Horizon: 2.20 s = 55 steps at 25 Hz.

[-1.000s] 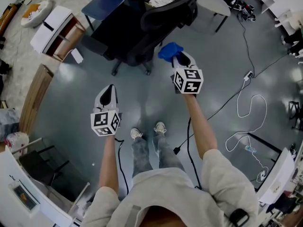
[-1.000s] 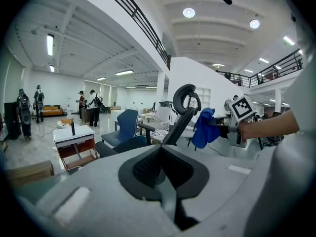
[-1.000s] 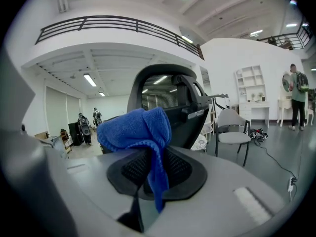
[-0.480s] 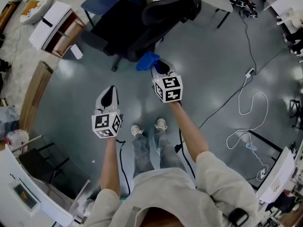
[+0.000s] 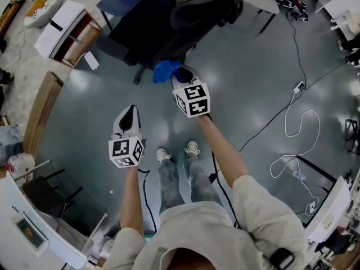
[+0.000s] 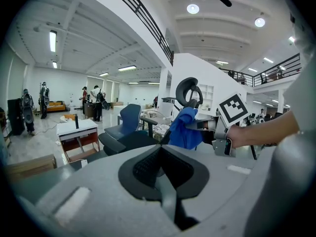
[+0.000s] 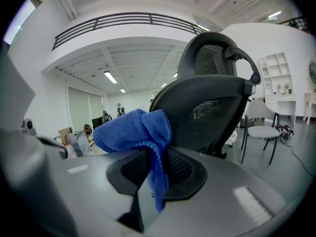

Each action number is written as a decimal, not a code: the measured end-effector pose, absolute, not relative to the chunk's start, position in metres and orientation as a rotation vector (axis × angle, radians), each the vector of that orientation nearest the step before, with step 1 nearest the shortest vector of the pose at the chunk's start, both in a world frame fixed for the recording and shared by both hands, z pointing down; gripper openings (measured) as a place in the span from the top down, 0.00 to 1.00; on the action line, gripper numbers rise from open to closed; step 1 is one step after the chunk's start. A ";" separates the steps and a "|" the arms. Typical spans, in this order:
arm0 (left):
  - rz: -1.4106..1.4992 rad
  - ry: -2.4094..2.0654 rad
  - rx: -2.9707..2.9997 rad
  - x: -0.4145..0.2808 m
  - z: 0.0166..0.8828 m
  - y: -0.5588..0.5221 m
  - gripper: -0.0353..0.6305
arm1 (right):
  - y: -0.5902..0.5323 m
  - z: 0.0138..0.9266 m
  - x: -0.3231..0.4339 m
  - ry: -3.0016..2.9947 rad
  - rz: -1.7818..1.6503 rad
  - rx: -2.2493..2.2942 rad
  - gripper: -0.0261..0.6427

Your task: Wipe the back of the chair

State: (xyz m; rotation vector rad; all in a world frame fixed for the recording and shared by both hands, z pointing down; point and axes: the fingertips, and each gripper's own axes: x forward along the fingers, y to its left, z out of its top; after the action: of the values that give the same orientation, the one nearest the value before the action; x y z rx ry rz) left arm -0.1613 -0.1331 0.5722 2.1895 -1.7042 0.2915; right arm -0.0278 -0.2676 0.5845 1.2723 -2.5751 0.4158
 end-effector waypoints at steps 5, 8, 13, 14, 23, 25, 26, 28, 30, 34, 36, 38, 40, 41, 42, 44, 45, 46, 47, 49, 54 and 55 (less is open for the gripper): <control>0.297 -1.701 2.196 -0.159 0.572 -0.136 0.94 | -0.271 0.582 -0.019 -2.571 0.364 1.248 0.86; 0.299 -1.696 2.196 -0.156 0.574 -0.136 0.94 | -0.273 0.581 -0.012 -2.565 0.350 1.246 0.86; 0.293 -1.690 2.197 -0.154 0.574 -0.136 0.94 | -0.280 0.579 0.006 -2.546 0.364 1.297 0.86; 0.292 -1.690 2.197 -0.154 0.575 -0.136 0.94 | -0.282 0.578 0.010 -2.540 0.362 1.308 0.86; 0.291 -1.677 2.212 -0.149 0.573 -0.137 0.94 | -0.293 0.576 0.037 -2.506 0.357 1.397 0.86; 0.290 -1.679 2.215 -0.150 0.572 -0.137 0.94 | -0.296 0.575 0.044 -2.498 0.358 1.418 0.86; 0.291 -1.679 2.216 -0.150 0.572 -0.138 0.94 | -0.299 0.575 0.047 -2.494 0.356 1.430 0.86; 0.294 -1.677 2.218 -0.150 0.572 -0.137 0.94 | -0.306 0.573 0.055 -2.486 0.357 1.457 0.86; 0.300 -1.673 2.217 -0.150 0.573 -0.134 0.94 | -0.312 0.569 0.065 -2.478 0.358 1.489 0.86; 0.307 -1.671 2.208 -0.153 0.578 -0.129 0.94 | -0.319 0.564 0.083 -2.459 0.371 1.553 0.86; 0.307 -1.672 2.203 -0.155 0.579 -0.128 0.94 | -0.316 0.564 0.084 -2.456 0.364 1.552 0.86; 0.305 -1.672 2.203 -0.154 0.579 -0.129 0.94 | -0.308 0.566 0.080 -2.460 0.362 1.538 0.86; 0.301 -1.669 2.208 -0.152 0.577 -0.128 0.94 | -0.297 0.570 0.074 -2.463 0.366 1.522 0.86; 0.301 -1.668 2.210 -0.151 0.576 -0.127 0.94 | -0.292 0.573 0.070 -2.464 0.370 1.512 0.86; 0.302 -1.667 2.211 -0.150 0.576 -0.125 0.94 | -0.287 0.577 0.066 -2.465 0.376 1.499 0.86; 0.304 -1.665 2.211 -0.150 0.578 -0.122 0.94 | -0.280 0.586 0.055 -2.469 0.394 1.473 0.86; 0.305 -1.664 2.208 -0.150 0.579 -0.120 0.94 | -0.277 0.589 0.050 -2.472 0.404 1.462 0.86; 0.305 -1.663 2.204 -0.151 0.582 -0.118 0.94 | -0.275 0.593 0.044 -2.474 0.410 1.449 0.86; 0.305 -1.663 2.199 -0.153 0.583 -0.117 0.94 | -0.273 0.596 0.038 -2.477 0.414 1.433 0.86; 0.307 -1.665 2.189 -0.156 0.586 -0.114 0.94 | -0.270 0.603 0.027 -2.481 0.425 1.408 0.86; 0.306 -1.672 2.176 -0.163 0.588 -0.111 0.94 | -0.270 0.621 -0.003 -2.481 0.453 1.350 0.86; 0.306 -1.674 2.174 -0.164 0.588 -0.110 0.94 | -0.271 0.627 -0.010 -2.480 0.460 1.340 0.86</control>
State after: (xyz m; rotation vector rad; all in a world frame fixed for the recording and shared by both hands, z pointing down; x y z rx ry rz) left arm -0.1640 -0.1105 0.5885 2.1736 -1.6736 0.3064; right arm -0.0098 -0.2709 0.6266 1.3399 -2.4796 0.4598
